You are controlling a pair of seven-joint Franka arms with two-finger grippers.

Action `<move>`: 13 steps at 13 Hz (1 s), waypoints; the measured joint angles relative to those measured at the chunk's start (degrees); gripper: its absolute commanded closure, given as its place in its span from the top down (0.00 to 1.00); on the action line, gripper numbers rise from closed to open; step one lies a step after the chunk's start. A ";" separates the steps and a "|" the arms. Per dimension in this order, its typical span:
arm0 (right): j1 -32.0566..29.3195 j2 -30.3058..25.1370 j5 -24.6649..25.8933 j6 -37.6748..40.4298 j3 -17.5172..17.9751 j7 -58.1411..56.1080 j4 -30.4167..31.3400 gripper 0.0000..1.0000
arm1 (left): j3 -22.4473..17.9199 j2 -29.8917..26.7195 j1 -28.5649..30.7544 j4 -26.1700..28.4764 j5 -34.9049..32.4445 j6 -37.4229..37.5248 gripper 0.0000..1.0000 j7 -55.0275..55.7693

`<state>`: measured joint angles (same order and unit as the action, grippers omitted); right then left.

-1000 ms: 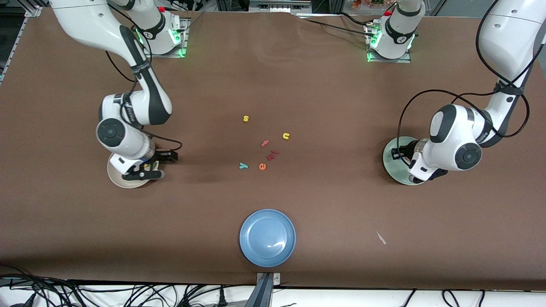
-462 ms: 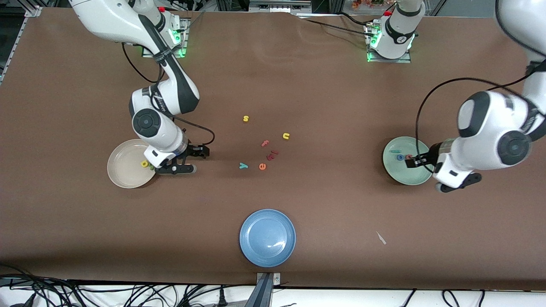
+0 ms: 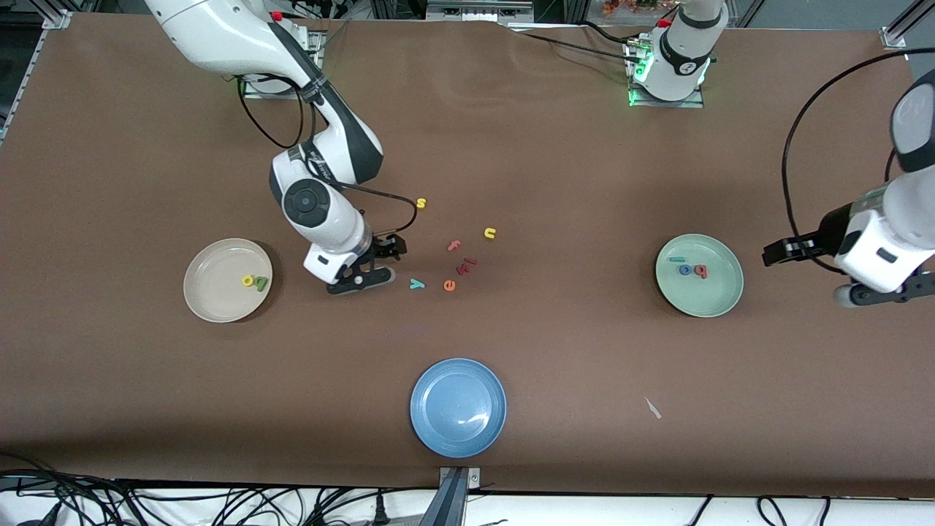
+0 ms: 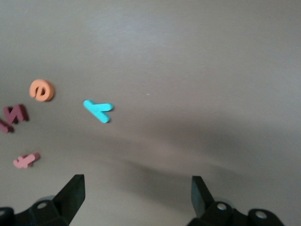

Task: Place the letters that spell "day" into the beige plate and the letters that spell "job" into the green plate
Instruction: 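Release the green b and cyan j onto their plates, then grasp the cyan y with the right gripper while the left gripper withdraws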

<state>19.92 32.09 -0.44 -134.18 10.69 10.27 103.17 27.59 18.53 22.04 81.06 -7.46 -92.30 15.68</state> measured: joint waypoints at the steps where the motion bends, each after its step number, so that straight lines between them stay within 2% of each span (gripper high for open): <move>1: 0.24 0.33 0.30 0.00 0.04 -3.93 -0.12 1.00 | 0.00 -0.16 -0.01 -0.64 0.00 0.02 0.94 -0.23; 5: 0.65 2.39 6.32 -0.02 0.08 -15.31 -2.31 1.00 | -0.45 -0.07 0.01 -2.20 0.00 0.00 1.00 -0.52; 8: 2.23 5.58 6.86 -0.08 0.14 -20.43 -6.10 1.00 | -0.46 -0.01 -0.01 -3.85 0.00 -0.04 1.00 -0.60; 13: 4.28 8.83 10.11 -2.38 0.19 -26.74 -7.67 1.00 | -0.55 0.00 -0.02 -6.69 0.00 -0.05 1.00 -2.57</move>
<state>24.20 40.92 9.67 -136.56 10.88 -16.47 95.50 27.05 18.53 22.02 74.37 -7.46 -92.35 13.12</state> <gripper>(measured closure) 0.000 0.000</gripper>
